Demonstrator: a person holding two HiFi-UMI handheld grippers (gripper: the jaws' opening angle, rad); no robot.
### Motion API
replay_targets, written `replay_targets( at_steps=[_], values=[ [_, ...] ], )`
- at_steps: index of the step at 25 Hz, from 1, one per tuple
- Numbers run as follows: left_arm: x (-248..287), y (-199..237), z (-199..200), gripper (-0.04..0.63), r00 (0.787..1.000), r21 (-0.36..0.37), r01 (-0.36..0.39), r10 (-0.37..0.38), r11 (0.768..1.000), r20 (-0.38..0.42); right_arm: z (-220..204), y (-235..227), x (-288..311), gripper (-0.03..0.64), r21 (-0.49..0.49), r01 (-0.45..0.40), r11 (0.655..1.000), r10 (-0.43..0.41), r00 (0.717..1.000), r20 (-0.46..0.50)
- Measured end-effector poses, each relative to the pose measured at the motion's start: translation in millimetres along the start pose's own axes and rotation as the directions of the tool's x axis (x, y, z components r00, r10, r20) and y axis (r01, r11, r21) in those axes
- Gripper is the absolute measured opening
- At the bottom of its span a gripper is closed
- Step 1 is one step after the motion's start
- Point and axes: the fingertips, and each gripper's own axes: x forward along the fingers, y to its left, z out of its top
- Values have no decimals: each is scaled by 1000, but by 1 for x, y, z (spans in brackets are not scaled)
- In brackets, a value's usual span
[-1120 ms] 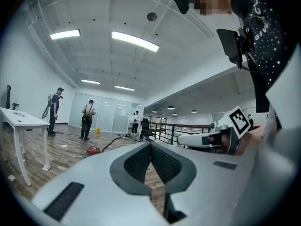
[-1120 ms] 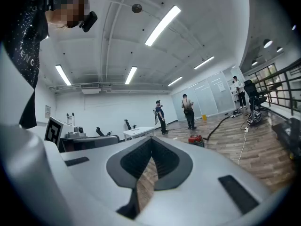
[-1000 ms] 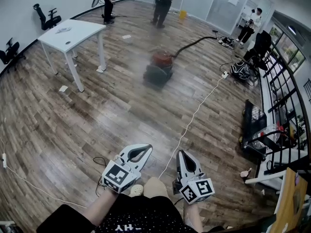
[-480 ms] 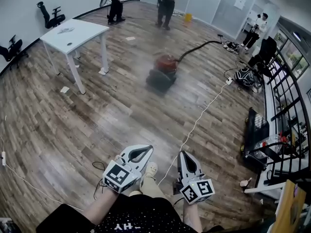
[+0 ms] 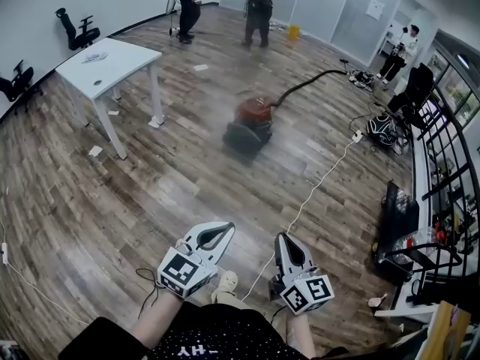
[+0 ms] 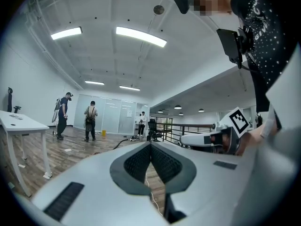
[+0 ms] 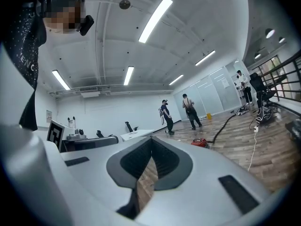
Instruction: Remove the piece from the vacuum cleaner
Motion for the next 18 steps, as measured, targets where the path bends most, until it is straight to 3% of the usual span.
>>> replay_targets(
  at_steps=[11, 18],
  values=[
    [81, 51, -8, 8, 999, -29, -54, 54, 998, 4, 13, -64, 67, 11, -10, -66, 998, 66, 998, -25],
    [108, 65, -16, 8, 999, -36, -46, 45, 998, -18, 14, -88, 88, 12, 3, -66, 998, 67, 997, -24]
  ],
)
